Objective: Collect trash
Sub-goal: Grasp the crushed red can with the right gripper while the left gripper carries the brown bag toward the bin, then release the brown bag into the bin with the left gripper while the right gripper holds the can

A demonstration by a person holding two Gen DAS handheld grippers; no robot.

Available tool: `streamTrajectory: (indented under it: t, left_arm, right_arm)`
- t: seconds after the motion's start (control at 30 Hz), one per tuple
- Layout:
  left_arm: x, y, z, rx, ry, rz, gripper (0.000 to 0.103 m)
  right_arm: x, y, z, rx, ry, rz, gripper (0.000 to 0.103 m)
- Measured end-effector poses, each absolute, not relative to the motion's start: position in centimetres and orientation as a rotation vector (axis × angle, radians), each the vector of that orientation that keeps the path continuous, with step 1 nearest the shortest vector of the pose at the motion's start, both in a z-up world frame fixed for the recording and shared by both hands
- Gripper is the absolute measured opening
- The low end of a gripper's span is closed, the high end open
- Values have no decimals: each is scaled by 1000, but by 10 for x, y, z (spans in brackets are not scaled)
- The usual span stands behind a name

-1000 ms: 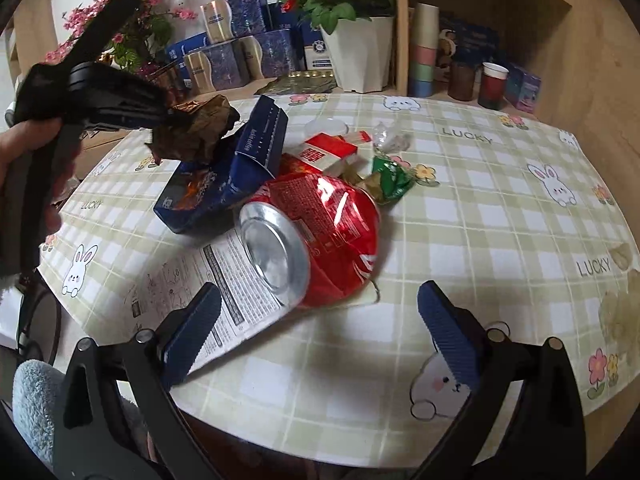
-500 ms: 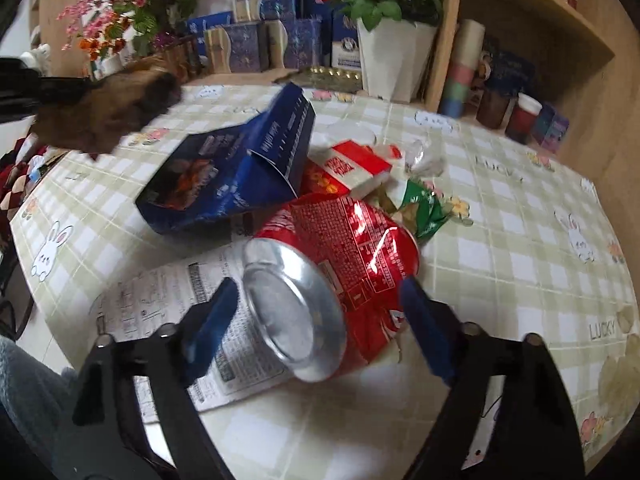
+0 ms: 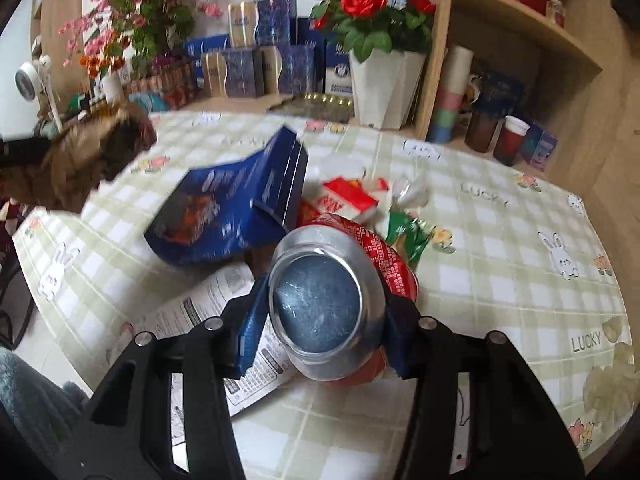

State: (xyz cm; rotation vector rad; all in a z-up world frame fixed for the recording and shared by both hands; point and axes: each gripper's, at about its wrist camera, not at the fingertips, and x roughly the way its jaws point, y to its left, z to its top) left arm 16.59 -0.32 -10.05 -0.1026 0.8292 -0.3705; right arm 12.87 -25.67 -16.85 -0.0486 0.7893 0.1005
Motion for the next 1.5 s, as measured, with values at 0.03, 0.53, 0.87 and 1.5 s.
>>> streamTrajectory:
  t: [0.03,0.53,0.87,1.5]
  left_arm:
    - [164,-3,-100,-104,830,-373,18]
    - [94,7,-92,-98,862,-471,18]
    - [26,11,-118,-26,965,-553,19]
    - [-26,-23,-178,99,1174,-694,17]
  right_arm:
    - [127,-258,-165,-43,781,100,51]
    - [68,-246,-112,-2,695,139,51]
    - [13,-228,-95,-12,703,165,51]
    - [-45,-231,-99,10,725,169,51]
